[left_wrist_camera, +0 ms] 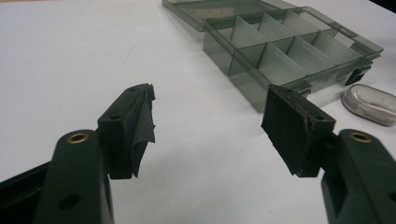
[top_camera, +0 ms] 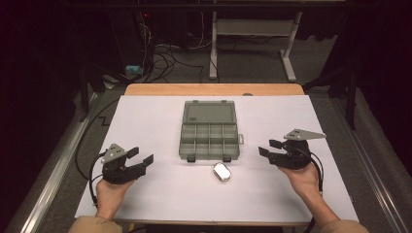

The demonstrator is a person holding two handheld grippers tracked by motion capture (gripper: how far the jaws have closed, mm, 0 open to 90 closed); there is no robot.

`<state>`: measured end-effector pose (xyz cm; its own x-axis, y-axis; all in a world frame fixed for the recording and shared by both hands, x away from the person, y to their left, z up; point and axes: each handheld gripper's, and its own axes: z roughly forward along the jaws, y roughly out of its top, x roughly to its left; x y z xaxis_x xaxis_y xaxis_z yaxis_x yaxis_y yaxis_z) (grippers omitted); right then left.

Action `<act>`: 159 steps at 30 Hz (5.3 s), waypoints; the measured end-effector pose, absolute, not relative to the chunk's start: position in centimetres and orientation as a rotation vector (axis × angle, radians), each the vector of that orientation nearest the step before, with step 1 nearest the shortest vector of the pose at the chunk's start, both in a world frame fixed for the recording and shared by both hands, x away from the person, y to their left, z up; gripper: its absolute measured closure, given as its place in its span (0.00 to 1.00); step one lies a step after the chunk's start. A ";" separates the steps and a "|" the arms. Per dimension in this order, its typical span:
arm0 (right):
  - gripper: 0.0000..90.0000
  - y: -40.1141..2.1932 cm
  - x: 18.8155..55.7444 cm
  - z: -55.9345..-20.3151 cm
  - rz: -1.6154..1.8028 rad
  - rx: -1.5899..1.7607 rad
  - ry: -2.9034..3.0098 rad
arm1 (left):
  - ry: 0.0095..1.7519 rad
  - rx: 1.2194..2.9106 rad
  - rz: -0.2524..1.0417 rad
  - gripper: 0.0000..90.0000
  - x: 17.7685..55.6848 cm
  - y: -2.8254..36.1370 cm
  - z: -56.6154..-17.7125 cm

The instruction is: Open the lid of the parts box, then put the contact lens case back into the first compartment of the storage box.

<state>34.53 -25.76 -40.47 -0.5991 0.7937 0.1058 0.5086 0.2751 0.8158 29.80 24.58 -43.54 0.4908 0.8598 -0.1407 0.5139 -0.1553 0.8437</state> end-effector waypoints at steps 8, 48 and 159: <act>0.49 -27.8 32.6 -41.1 1.270 1.176 2.181 | 1.149 1.789 0.489 0.38 28.9 25.4 -44.0; 0.42 -34.0 26.0 -45.5 1.386 1.149 1.912 | 1.155 1.705 0.443 0.38 27.3 26.9 -45.7; 0.36 -34.0 26.0 -45.8 1.390 1.131 1.959 | 0.811 2.438 0.141 0.34 34.5 1.8 -43.9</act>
